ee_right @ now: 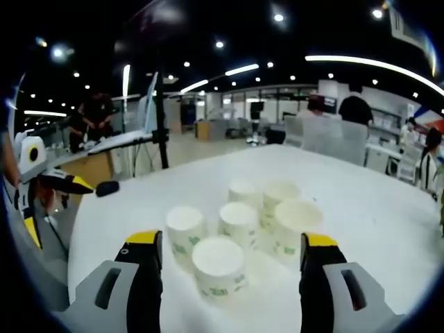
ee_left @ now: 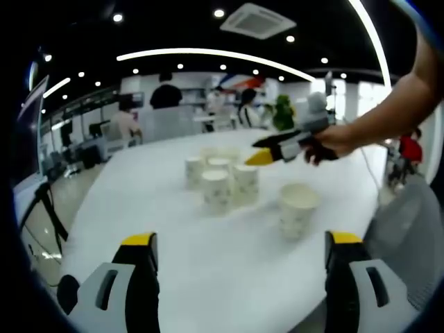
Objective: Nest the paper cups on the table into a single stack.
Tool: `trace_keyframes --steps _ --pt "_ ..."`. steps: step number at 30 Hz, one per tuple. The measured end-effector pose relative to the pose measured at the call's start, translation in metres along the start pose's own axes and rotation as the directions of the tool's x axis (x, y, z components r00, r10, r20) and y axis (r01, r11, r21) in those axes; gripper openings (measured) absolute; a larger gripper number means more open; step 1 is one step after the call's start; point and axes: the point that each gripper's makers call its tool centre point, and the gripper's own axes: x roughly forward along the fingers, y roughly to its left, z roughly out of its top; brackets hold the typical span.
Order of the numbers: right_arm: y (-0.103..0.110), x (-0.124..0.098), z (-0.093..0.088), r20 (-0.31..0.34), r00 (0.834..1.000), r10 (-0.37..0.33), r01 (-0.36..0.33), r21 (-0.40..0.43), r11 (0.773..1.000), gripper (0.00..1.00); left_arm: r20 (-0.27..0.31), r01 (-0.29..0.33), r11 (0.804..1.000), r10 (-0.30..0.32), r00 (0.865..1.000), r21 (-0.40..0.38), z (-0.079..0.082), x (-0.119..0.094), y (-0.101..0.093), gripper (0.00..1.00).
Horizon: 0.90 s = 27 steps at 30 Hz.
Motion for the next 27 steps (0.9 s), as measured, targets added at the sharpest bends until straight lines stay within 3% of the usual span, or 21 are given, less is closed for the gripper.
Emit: trace_keyframes --steps 11,27 --pt "0.003 0.010 -0.029 -0.079 0.997 0.016 -0.014 0.027 1.000 0.65 -0.007 -0.001 1.000 0.001 1.000 0.000 -0.001 0.001 0.000 0.98" --pt "0.010 0.016 -0.048 -0.156 0.987 0.040 -0.037 0.024 0.999 0.46 -0.008 -0.002 1.000 0.002 1.000 0.001 -0.001 0.000 -0.002 0.98"
